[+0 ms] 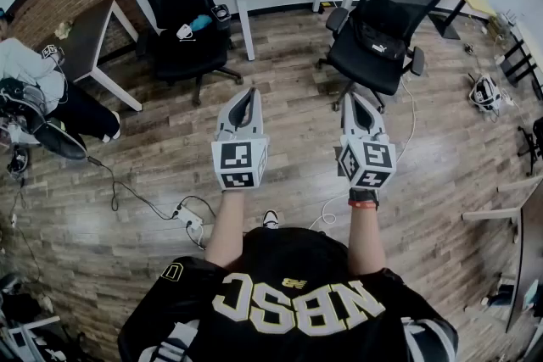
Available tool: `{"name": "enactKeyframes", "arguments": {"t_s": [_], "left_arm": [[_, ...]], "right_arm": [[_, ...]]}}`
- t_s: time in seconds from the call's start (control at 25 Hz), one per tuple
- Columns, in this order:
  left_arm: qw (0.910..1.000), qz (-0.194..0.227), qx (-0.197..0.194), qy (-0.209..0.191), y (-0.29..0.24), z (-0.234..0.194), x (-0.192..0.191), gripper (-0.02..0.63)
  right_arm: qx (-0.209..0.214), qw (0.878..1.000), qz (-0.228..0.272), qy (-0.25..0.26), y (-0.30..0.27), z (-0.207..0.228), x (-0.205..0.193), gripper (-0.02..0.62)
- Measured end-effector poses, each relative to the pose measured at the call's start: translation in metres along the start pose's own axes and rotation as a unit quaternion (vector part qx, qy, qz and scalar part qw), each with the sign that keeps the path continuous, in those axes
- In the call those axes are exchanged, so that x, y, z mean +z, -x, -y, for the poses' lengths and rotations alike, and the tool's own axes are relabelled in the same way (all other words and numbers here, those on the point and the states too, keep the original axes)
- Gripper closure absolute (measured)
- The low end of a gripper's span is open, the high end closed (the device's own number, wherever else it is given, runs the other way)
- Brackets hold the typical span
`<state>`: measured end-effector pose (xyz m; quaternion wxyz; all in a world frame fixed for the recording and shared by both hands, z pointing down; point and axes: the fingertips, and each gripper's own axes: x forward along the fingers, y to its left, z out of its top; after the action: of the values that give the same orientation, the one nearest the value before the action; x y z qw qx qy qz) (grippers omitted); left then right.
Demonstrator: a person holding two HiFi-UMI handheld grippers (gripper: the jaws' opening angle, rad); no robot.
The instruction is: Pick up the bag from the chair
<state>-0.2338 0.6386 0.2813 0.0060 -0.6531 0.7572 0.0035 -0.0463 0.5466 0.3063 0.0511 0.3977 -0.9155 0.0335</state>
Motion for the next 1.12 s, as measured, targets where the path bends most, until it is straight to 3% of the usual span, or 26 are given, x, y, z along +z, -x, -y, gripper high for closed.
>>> {"name": "enactKeyframes", "arguments": {"t_s": [0.32, 0.6, 0.92, 1.12], "left_arm": [[0.9999, -0.008, 0.010, 0.012, -0.010, -0.058, -0.014, 0.592], [0.9997, -0.019, -0.004, 0.014, -0.059, -0.065, -0.032, 0.592], [0.9996, -0.017, -0.023, -0.007, -0.198, -0.043, -0.040, 0.592], [0.9989, -0.008, -0.046, -0.002, -0.311, 0.000, -0.021, 0.592]], "right_arm": [[-0.035, 0.999, -0.006, 0.003, -0.022, 0.001, -0.009, 0.589], [-0.070, 0.997, -0.010, -0.001, -0.055, 0.046, -0.020, 0.588], [-0.084, 0.996, -0.010, -0.031, -0.141, 0.149, -0.035, 0.588], [-0.096, 0.995, -0.017, -0.030, -0.190, 0.231, -0.022, 0.588]]}}
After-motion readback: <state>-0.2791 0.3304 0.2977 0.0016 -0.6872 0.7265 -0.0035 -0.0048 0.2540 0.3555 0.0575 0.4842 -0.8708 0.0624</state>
